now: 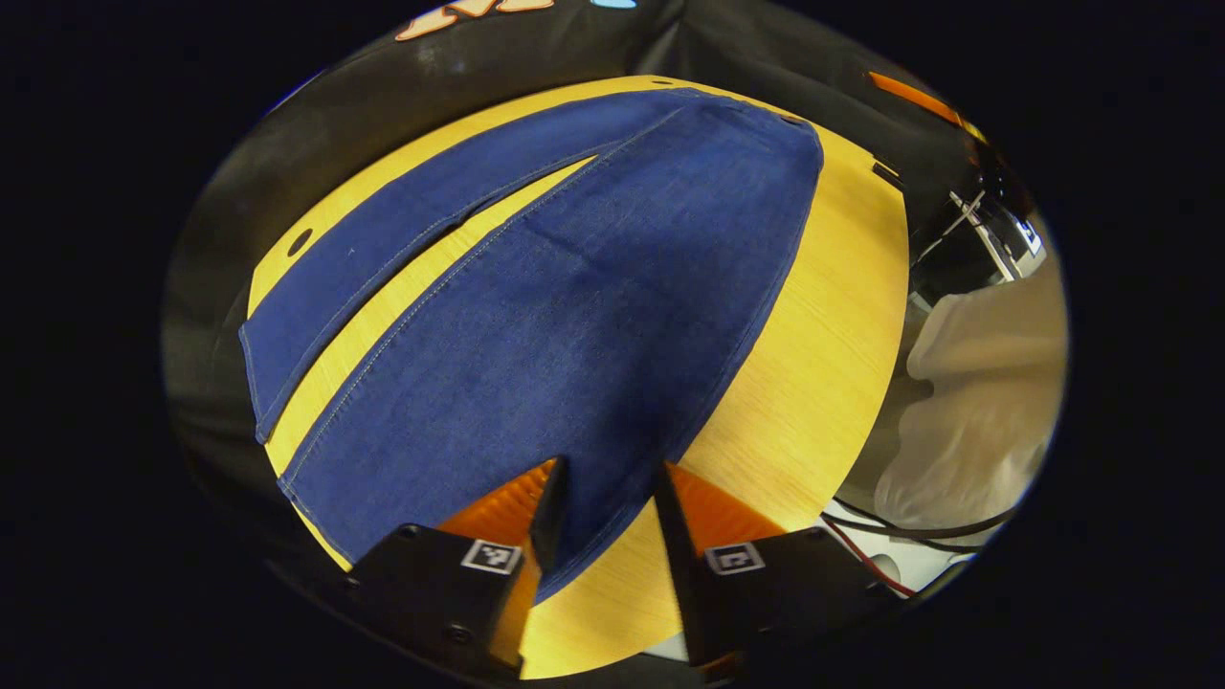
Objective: Grasp the waist and the cuffs of the jeans and fold them to make the two legs overlap; first hold the waist and fold one-third of the jeans toward the cuffs, then hold the cuffs and fold the remaining one-third in the same direction to finish folding.
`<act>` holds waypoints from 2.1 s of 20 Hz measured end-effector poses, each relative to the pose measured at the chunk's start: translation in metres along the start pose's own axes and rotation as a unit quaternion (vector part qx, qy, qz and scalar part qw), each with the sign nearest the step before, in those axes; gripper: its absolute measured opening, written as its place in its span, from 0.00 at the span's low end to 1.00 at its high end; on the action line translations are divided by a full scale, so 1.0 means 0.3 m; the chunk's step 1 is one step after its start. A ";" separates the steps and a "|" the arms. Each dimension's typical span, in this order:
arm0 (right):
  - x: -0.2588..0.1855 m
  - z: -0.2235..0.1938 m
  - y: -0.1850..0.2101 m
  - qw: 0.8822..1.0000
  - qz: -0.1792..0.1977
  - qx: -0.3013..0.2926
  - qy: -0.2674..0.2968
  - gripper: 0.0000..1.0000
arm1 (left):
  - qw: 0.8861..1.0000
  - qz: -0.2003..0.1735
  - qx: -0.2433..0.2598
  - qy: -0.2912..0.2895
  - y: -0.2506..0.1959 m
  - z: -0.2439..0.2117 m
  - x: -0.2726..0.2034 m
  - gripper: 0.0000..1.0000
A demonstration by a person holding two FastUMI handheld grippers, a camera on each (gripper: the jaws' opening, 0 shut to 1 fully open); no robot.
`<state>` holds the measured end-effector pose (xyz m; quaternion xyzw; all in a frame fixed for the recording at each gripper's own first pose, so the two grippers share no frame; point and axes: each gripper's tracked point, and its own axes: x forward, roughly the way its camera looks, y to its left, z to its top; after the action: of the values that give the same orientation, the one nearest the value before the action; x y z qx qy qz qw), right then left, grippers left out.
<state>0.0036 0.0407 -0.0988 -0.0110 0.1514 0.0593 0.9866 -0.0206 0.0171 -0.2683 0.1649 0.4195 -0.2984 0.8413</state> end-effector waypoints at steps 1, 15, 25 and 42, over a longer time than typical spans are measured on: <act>0.004 -0.010 0.012 1.000 0.006 -0.001 0.003 0.99 | 1.000 -0.002 0.010 -0.003 0.013 -0.003 0.005 0.48; 0.097 -0.323 -0.132 0.951 0.144 -0.195 0.189 0.99 | 0.996 -0.030 0.061 0.051 0.002 -0.058 -0.021 0.00; 0.250 -0.637 -0.471 0.836 0.212 -0.343 0.374 1.00 | 0.994 -0.009 0.024 0.105 -0.005 -0.050 -0.023 0.00; 0.334 -0.684 -0.572 0.818 0.237 -0.305 0.427 0.11 | 0.989 -0.024 -0.045 0.141 -0.013 -0.060 -0.011 0.00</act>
<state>0.0581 -0.1262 -0.3240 -0.2998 0.5291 0.3235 0.7249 -0.0354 0.0249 -0.2765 0.1577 0.5506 -0.2729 0.7730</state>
